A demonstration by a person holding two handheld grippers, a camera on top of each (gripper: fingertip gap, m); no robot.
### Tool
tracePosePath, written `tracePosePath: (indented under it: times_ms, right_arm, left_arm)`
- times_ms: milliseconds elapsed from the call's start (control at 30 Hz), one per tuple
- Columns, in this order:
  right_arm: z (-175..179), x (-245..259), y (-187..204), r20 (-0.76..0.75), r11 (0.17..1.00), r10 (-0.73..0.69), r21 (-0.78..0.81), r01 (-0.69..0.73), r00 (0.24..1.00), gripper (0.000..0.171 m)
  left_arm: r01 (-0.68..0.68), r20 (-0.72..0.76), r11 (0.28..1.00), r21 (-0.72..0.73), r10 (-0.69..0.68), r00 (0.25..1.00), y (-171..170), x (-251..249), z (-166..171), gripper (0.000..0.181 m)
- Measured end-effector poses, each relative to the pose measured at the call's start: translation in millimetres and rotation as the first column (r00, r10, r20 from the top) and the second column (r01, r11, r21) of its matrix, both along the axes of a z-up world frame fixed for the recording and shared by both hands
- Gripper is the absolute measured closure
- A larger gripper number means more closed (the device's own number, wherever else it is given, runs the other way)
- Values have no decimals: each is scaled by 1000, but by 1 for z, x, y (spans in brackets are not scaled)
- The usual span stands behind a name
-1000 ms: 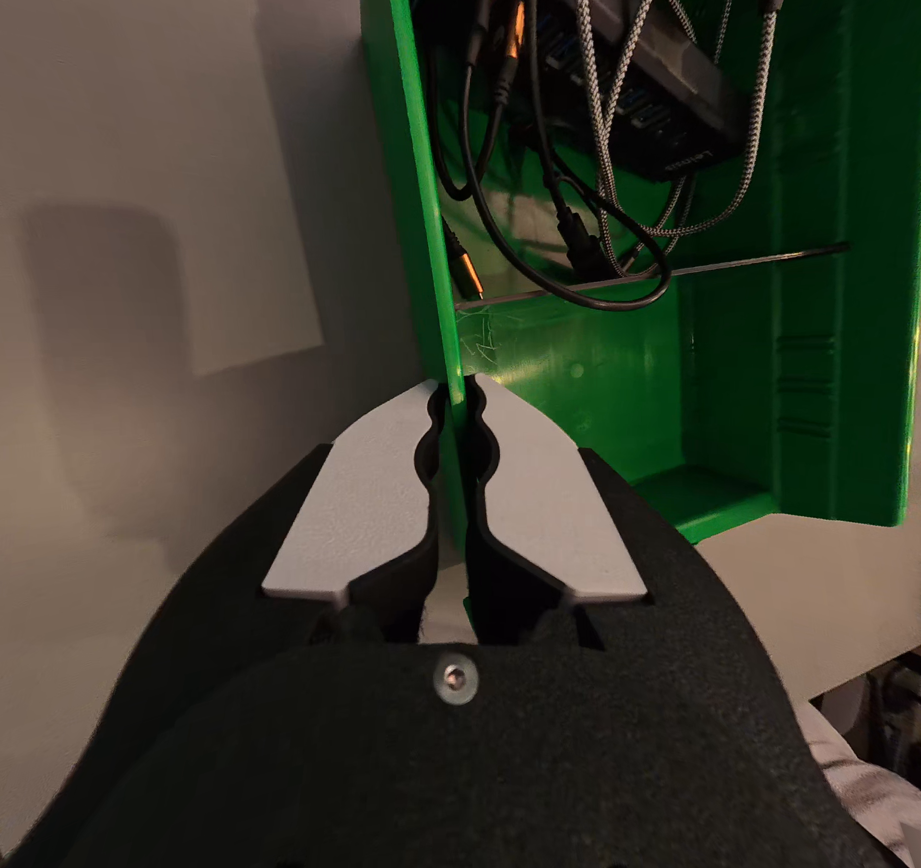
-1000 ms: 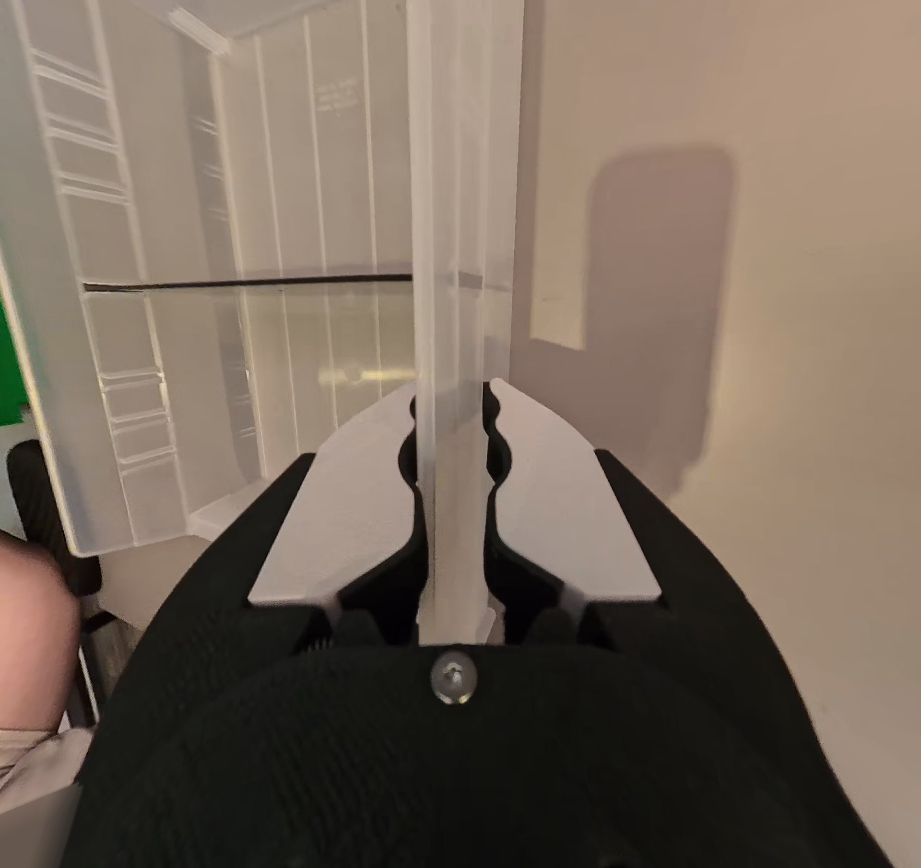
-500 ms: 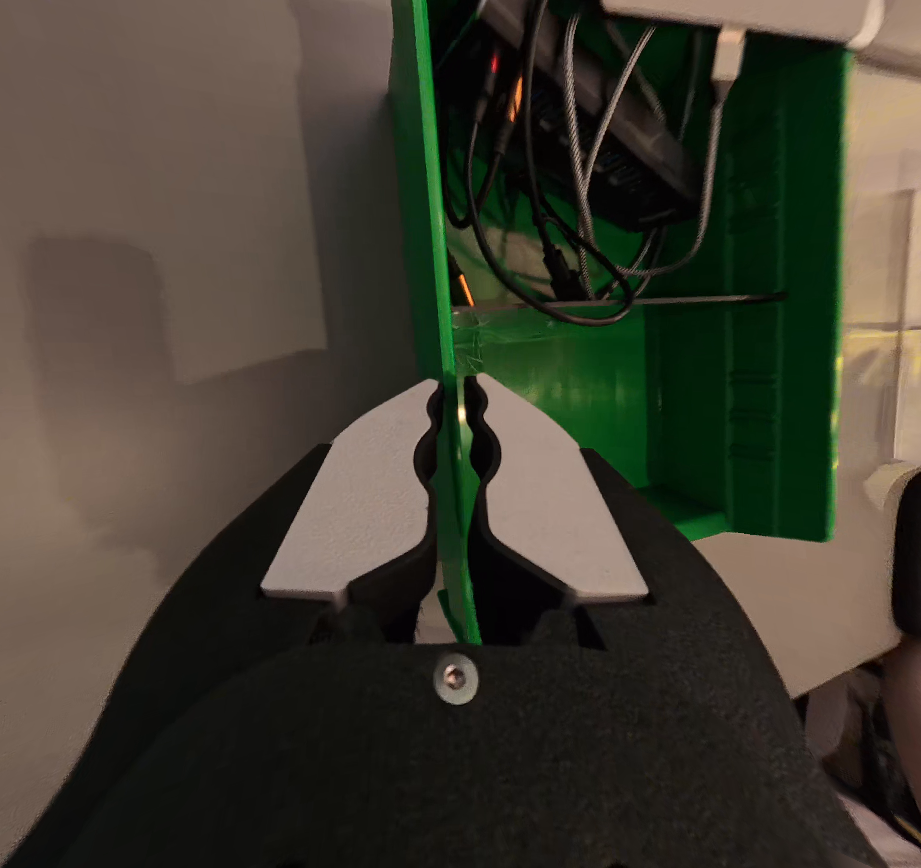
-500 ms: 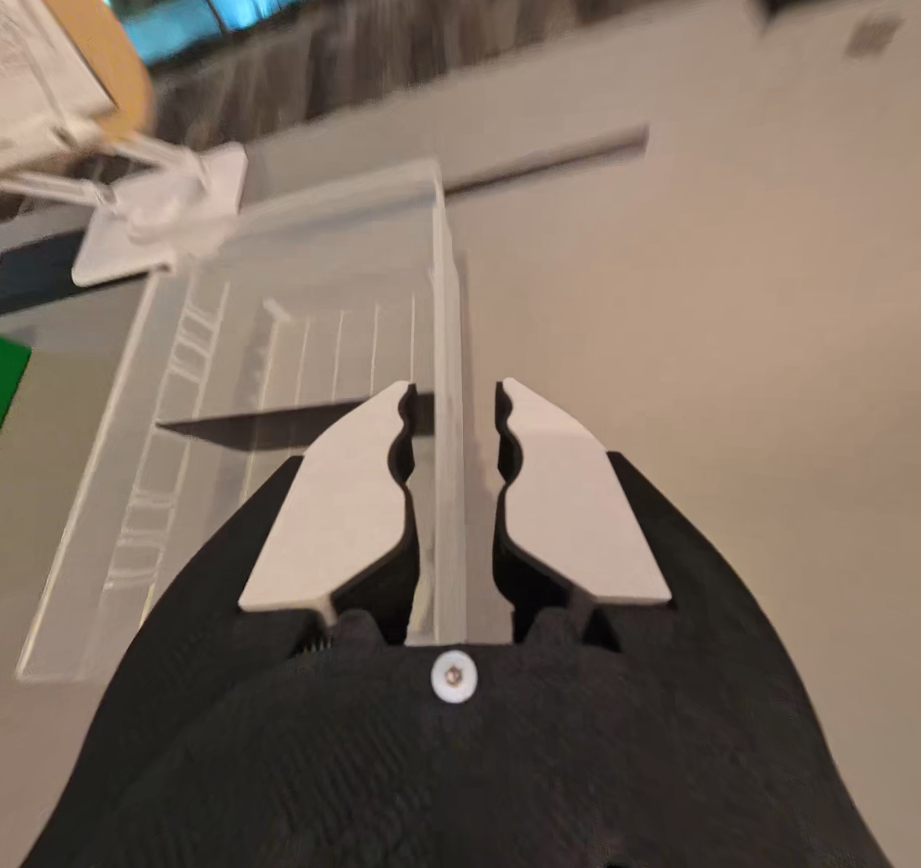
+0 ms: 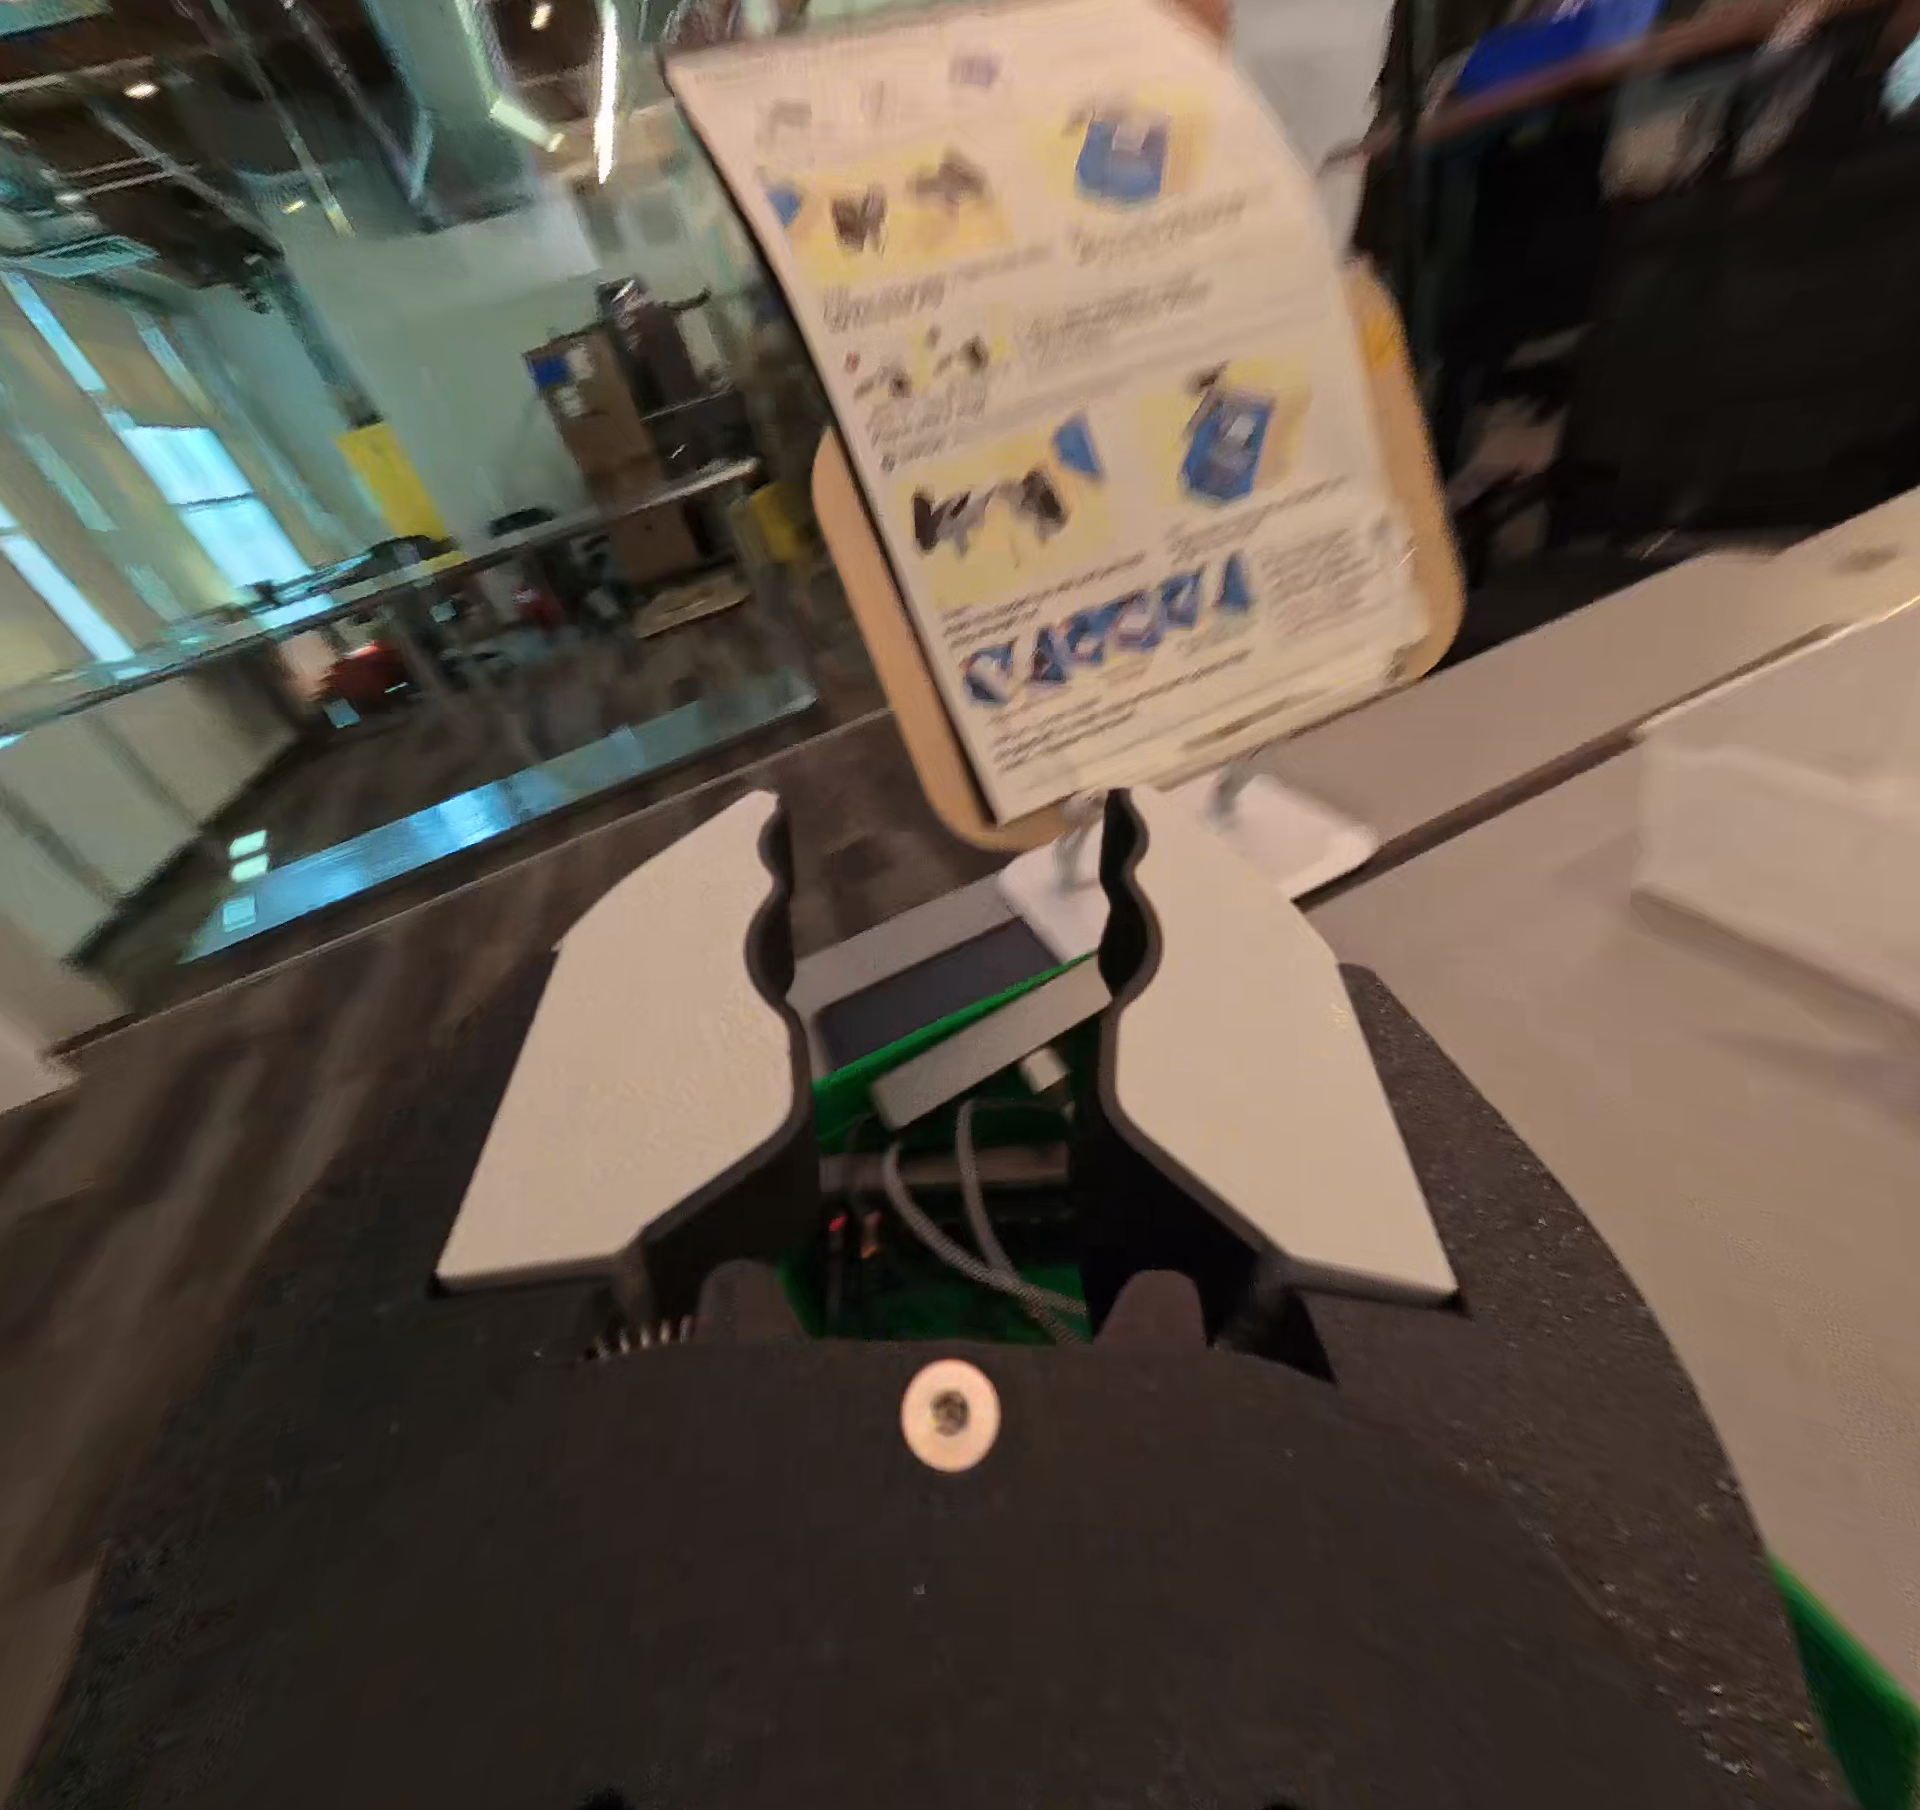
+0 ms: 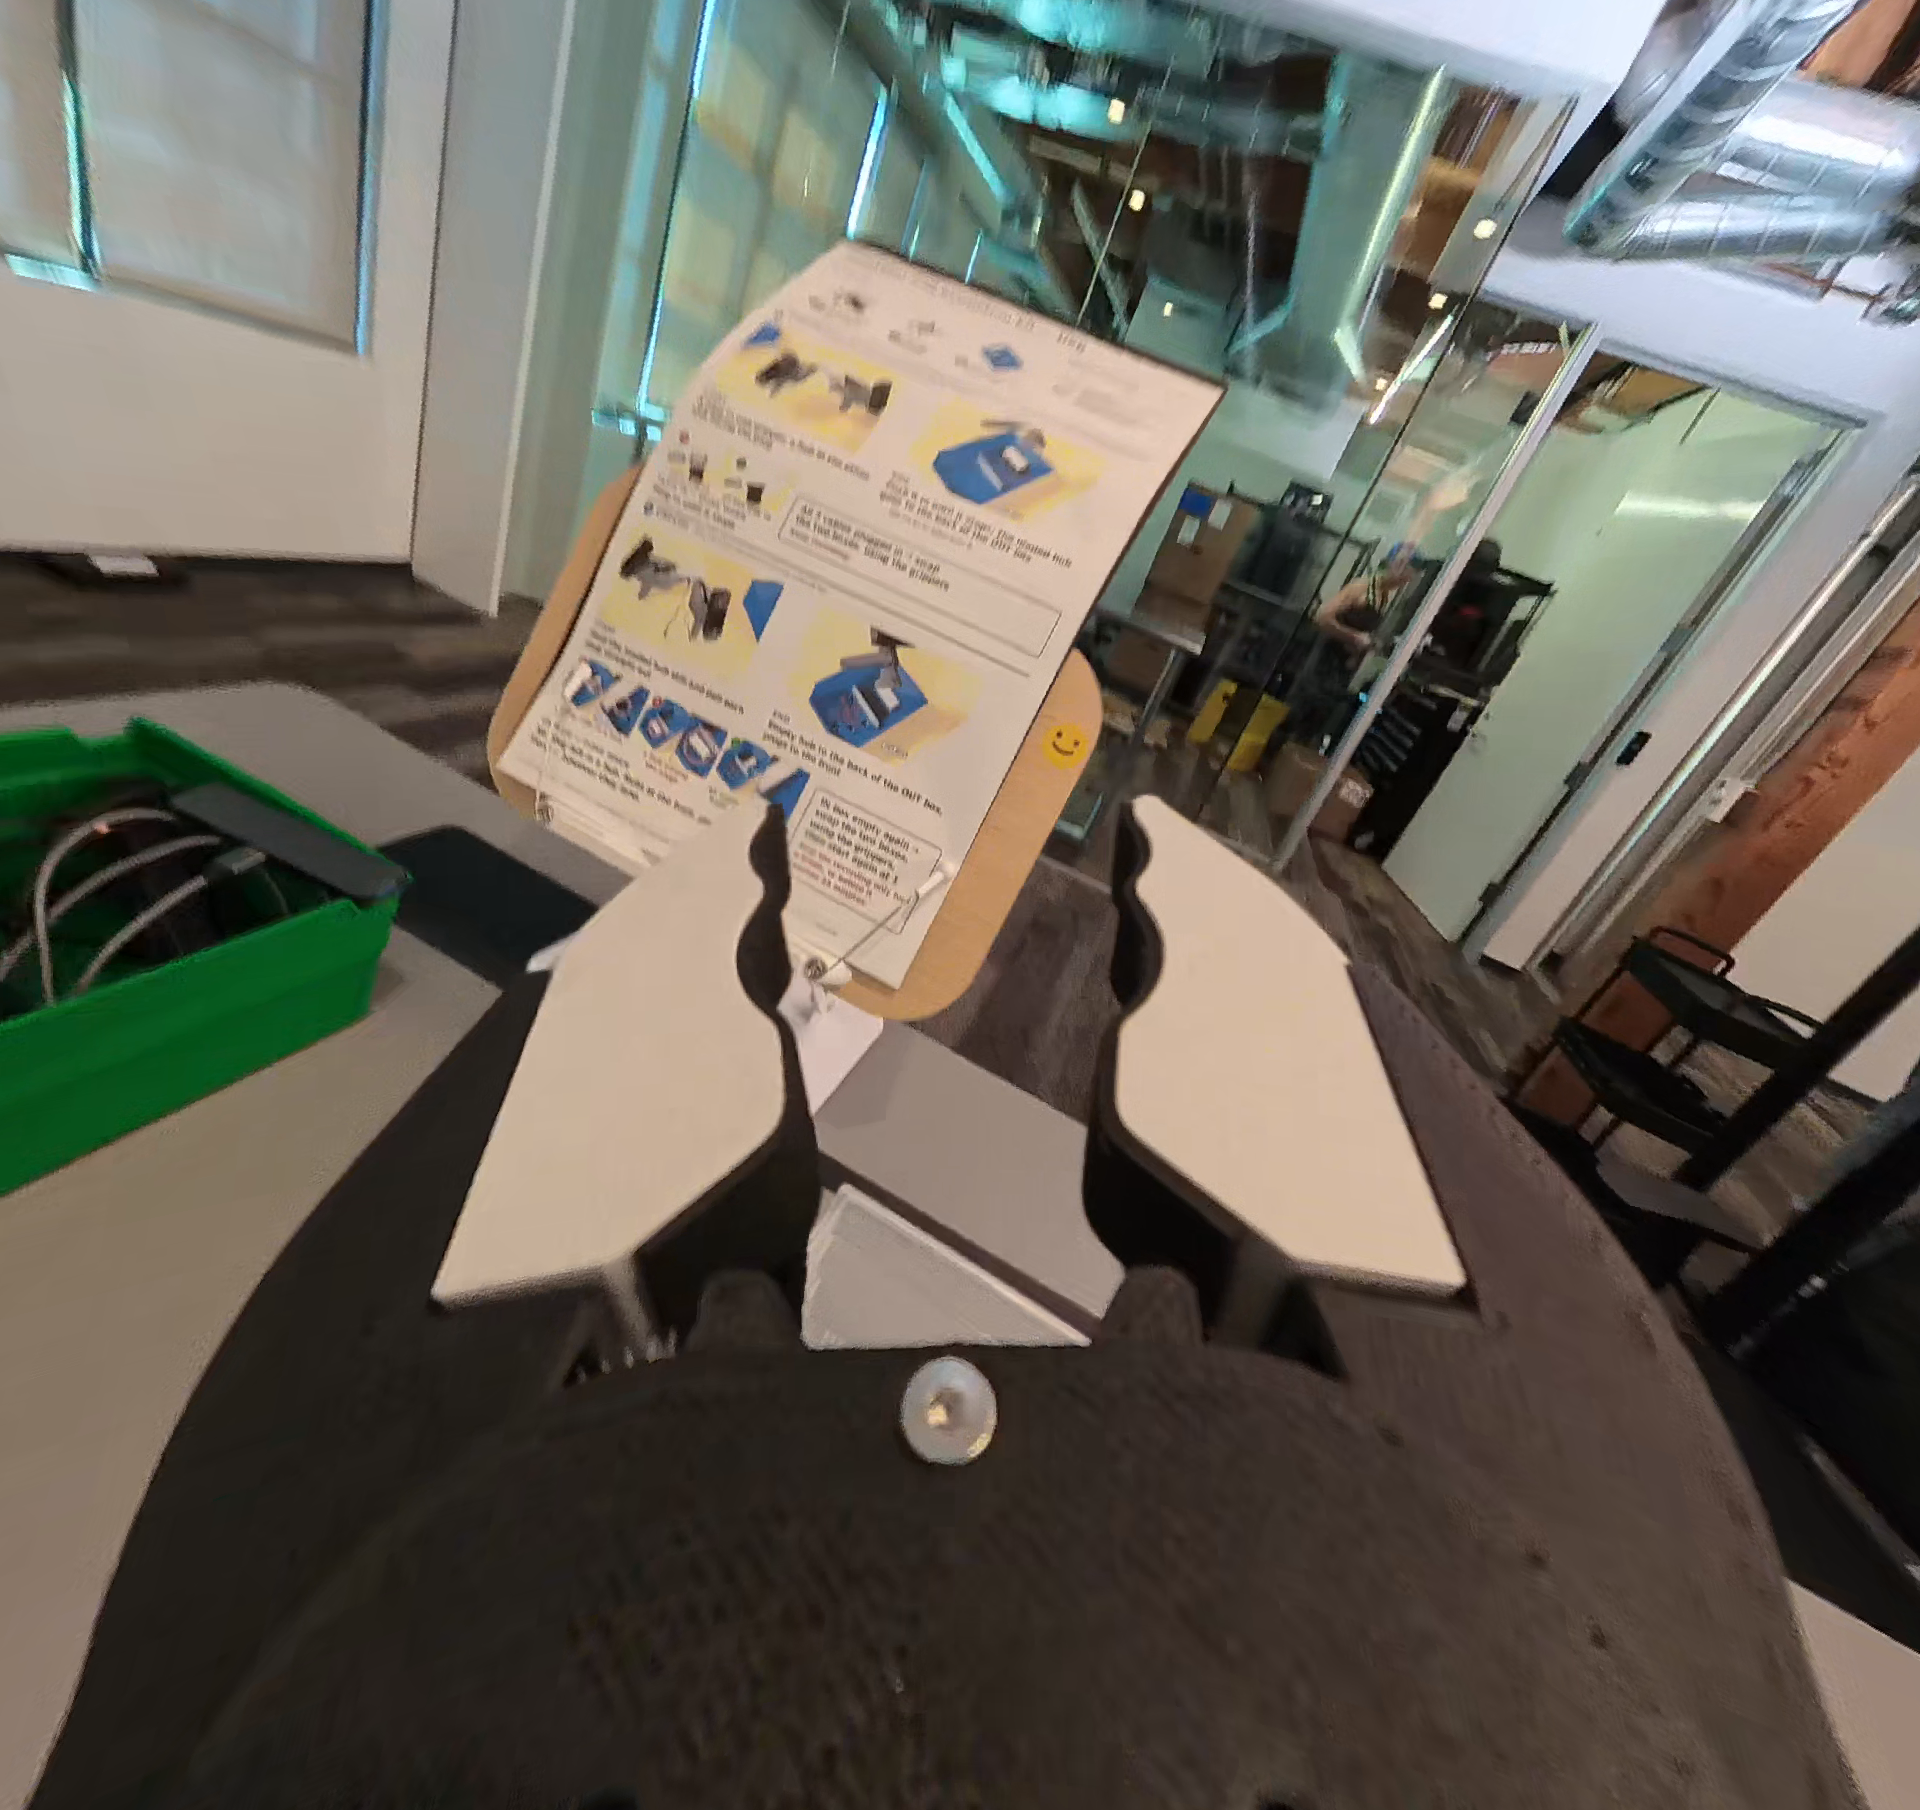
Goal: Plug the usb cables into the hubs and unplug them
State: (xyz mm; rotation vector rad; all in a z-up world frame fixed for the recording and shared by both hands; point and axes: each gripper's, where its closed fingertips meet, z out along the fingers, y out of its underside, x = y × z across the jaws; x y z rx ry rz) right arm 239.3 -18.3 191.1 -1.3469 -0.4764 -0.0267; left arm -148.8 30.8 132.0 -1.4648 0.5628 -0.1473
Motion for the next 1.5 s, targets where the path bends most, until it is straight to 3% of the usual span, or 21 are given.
tracePosePath:
  times_ms: [100,133,200,300,367,500,700,867,1067,1233,1500]
  right_arm:
    - [-26,-7,13,24,996,-19,-84,21,1000,108]
    - [-29,-10,15,6,999,1,-51,-1,1000,117]
    - [-37,-16,19,-28,995,60,-83,-62,998,117]
    - [-38,-12,14,-105,985,119,-111,-131,987,117]
    - [-31,-8,8,-149,980,165,-82,-179,975,117]
    - [-24,5,3,-196,977,186,-70,-203,963,117]
    - [-27,18,5,-243,968,204,-94,-232,948,117]
    - [-33,24,6,-246,963,201,-130,-238,948,117]
    - [-31,22,5,-237,963,210,-117,-243,948,118]
    - [-33,20,7,-229,963,206,-126,-239,951,119]
    - [-41,12,12,-200,956,212,-161,-245,957,120]
  left_arm:
    - [-178,-273,983,-46,159,949,30,2,-38,114]
    - [-208,-365,978,-25,185,913,38,3,-51,112]
    - [-289,-526,957,17,254,812,55,-1,-78,122]
    - [-370,-620,927,-57,257,741,76,-6,-121,121]
    - [-339,-687,937,-84,192,701,92,0,-141,115]
    - [-291,-850,956,-38,123,513,110,-3,-158,115]
    - [-154,-920,986,-66,0,393,120,17,-173,128]
    - [-166,-956,976,-142,-92,279,123,6,-188,127]
    - [-166,-958,976,-143,-94,269,131,3,-197,130]
    - [-153,-956,984,-93,-45,291,140,10,-203,145]
    - [-104,-888,990,-100,-41,459,128,19,-177,153]
